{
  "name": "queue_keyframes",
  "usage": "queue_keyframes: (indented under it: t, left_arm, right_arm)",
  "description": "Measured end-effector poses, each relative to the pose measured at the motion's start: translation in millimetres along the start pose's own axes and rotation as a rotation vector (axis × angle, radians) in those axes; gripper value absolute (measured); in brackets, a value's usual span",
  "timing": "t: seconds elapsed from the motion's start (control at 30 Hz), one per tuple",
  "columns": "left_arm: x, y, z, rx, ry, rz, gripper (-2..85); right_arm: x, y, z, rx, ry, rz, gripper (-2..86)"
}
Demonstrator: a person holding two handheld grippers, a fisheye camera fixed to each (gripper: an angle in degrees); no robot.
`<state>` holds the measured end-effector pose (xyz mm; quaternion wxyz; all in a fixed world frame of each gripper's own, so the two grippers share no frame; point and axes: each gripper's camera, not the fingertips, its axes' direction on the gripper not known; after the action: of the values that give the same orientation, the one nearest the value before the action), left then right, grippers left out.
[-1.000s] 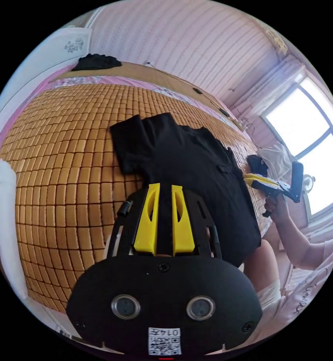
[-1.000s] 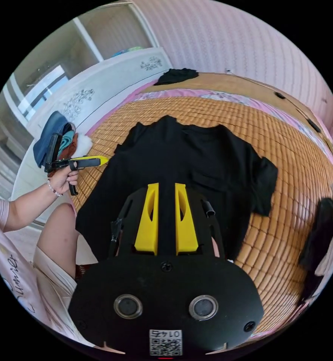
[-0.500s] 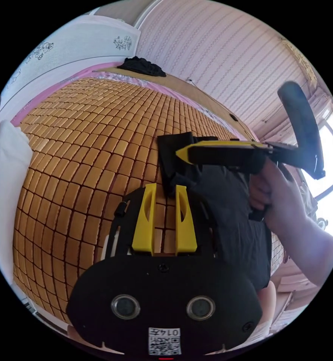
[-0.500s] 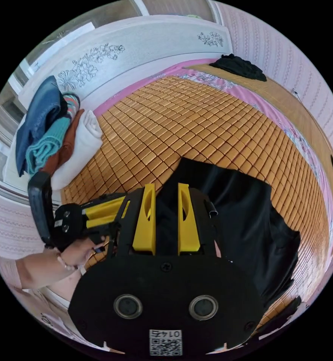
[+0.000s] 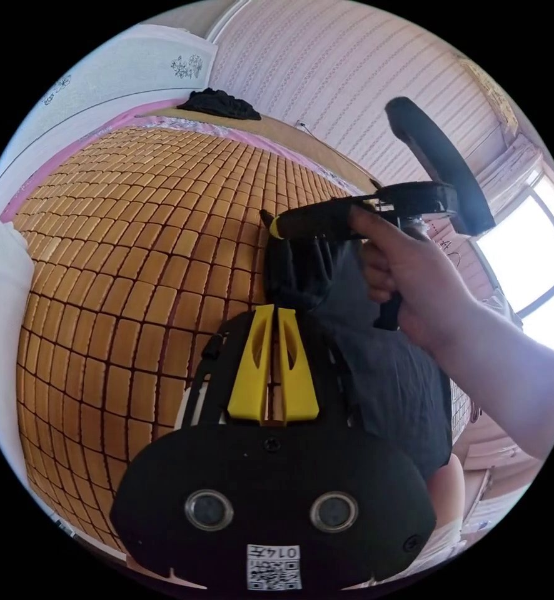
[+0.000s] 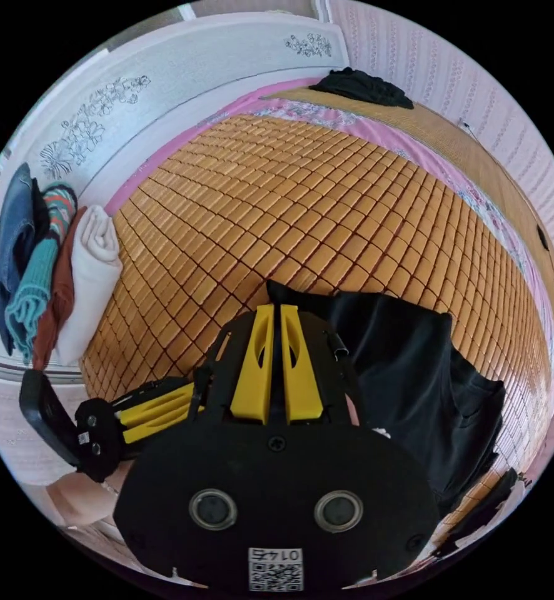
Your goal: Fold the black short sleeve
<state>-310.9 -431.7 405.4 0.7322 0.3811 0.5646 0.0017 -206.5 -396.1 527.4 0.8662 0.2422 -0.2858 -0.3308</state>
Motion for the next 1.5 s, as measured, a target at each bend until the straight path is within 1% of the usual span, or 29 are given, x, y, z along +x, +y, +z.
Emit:
queue_keyframes:
  t: [0.13, 0.2, 0.27, 0.33, 0.4, 0.47, 0.63, 0.77, 0.87, 0.9, 1.0, 1.07, 1.13, 1.17, 1.27, 1.33, 1.43, 1.5]
  left_arm:
    - [19, 13, -33, 0.158, 0.078, 0.077, 0.2]
    - [37, 22, -52, 0.199, 0.167, 0.165, 3.8]
    - [50, 27, -56, 0.174, 0.211, 0.216, 5.1]
    - [62, 33, -52, 0.122, 0.221, 0.254, 6.0]
    - [79, 39, -40, 0.054, 0.19, 0.31, 6.4]
    - [92, 44, -31, 0.005, 0.178, 0.348, 6.4]
    - [129, 53, -9, -0.062, 0.11, 0.464, 6.5]
    - [153, 53, 27, -0.153, 0.08, 0.501, 6.8]
    - [165, 55, 53, -0.231, 0.008, 0.519, 3.9]
    - [166, 55, 53, -0.23, -0.009, 0.507, 1.3]
    - [166, 57, 49, -0.183, -0.083, 0.503, -0.3]
    - [163, 60, 54, -0.191, -0.082, 0.492, -0.4]
    - [159, 63, 70, -0.244, -0.061, 0.474, 0.1]
    - [159, 65, 70, -0.219, -0.041, 0.468, 1.4]
    - [159, 67, 70, -0.226, -0.013, 0.46, 5.8]
    - [161, 69, 61, -0.195, -0.012, 0.473, 6.3]
    - [173, 69, 50, -0.182, -0.013, 0.505, 6.4]
    - [196, 67, 51, -0.186, 0.034, 0.558, 6.3]
  right_arm:
    - [33, 33, -62, 0.184, -0.056, 0.042, 0.1]
    - [67, 71, -97, 0.263, -0.053, 0.107, 0.5]
    - [94, 102, -107, 0.264, -0.021, 0.172, 1.2]
    - [117, 128, -101, 0.217, -0.007, 0.2, 2.7]
    - [146, 145, -81, 0.061, -0.049, 0.261, 5.8]
    - [158, 151, -80, 0.034, -0.071, 0.276, 7.8]
    - [163, 135, -103, 0.104, 0.001, 0.216, 7.9]
    - [157, 105, -98, 0.03, 0.094, 0.125, 8.4]
    - [163, 101, -92, -0.025, 0.075, 0.12, 8.6]
    - [165, 104, -95, -0.02, 0.072, 0.122, 8.5]
    - [171, 116, -108, 0.003, 0.076, 0.118, 8.5]
    - [177, 126, -117, 0.009, 0.071, 0.128, 8.5]
    - [187, 141, -130, 0.024, 0.043, 0.159, 8.5]
    - [196, 153, -141, 0.045, 0.017, 0.19, 8.5]
    - [226, 199, -179, 0.117, -0.008, 0.295, 8.5]
    - [248, 233, -205, 0.158, 0.024, 0.365, 8.5]
    - [284, 293, -245, 0.196, 0.162, 0.478, 8.3]
    - [311, 333, -268, 0.19, 0.264, 0.558, 7.9]
